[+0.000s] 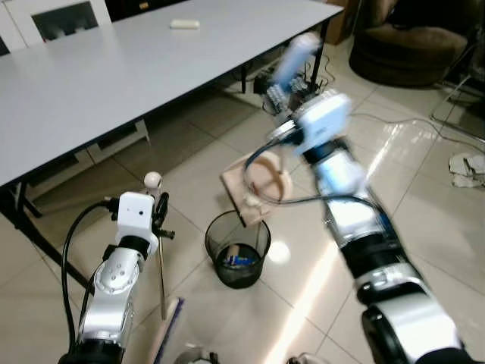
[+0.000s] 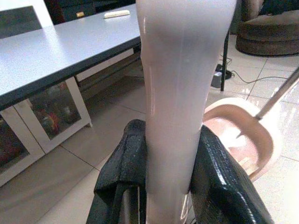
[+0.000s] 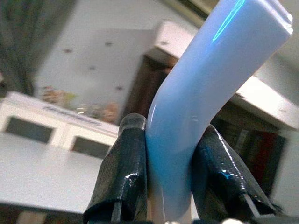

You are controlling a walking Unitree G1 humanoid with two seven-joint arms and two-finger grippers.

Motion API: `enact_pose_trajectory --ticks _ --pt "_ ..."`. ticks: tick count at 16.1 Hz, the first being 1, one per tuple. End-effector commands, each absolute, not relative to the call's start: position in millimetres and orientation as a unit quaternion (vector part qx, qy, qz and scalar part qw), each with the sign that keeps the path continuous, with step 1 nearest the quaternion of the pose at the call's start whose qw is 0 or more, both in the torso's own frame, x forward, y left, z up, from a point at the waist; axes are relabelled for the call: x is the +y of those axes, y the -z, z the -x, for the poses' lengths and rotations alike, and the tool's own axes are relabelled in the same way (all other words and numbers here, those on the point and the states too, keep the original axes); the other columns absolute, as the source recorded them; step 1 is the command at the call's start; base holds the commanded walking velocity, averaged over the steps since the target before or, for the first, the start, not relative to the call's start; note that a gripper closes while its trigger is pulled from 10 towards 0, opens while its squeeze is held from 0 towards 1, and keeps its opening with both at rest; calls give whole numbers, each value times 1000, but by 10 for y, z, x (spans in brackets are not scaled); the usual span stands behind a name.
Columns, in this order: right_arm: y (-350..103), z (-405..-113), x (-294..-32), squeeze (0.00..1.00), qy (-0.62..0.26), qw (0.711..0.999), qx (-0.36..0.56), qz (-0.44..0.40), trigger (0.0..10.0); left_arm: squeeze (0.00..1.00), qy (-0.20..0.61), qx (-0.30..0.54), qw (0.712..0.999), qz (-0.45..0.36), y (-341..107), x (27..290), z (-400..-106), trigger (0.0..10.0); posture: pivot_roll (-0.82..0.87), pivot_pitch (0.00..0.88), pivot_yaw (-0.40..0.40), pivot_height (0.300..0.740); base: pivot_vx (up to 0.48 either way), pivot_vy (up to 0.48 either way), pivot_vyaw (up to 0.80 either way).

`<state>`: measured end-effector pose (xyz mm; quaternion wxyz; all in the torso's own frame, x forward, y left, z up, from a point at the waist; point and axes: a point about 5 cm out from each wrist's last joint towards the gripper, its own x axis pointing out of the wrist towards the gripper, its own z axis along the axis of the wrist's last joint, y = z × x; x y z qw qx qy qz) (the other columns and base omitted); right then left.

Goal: Sweep floor

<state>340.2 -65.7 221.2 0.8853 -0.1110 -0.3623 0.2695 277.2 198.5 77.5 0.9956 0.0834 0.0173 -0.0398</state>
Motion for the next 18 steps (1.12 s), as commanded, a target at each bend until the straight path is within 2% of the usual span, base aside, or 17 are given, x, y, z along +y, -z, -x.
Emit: enact_pose_trajectory --ticks 1,4,8,11,13,18 --pt "-2289 -3346 -543 0 -296 860 -397 128 10000 0 42 -1 994 -97 -860 1988 -2793 10000 8 64 30 740 0 0 0" --pt "-2146 -3249 -386 0 -337 840 -395 156 10000 0 41 -1 994 -98 -859 1988 -2789 10000 9 67 27 740 0 0 0" --pt "-2196 -3245 -385 0 -332 827 -411 190 10000 0 42 0 994 -98 -855 1983 -2797 10000 4 65 31 740 0 0 0" --pt "-2674 -3373 -647 0 -242 872 -414 94 10000 0 44 1 995 -93 -854 1972 -2807 10000 -12 60 39 740 0 0 0" --pt "-2860 -3336 -787 0 -218 878 -420 71 10000 0 49 2 995 -90 -853 1963 -2802 10000 -22 57 48 740 0 0 0" --pt "-3001 -3167 -1129 0 -148 899 -413 2 10000 0 33 -3 997 -68 -969 2046 -2743 10000 -18 56 65 740 0 0 800"
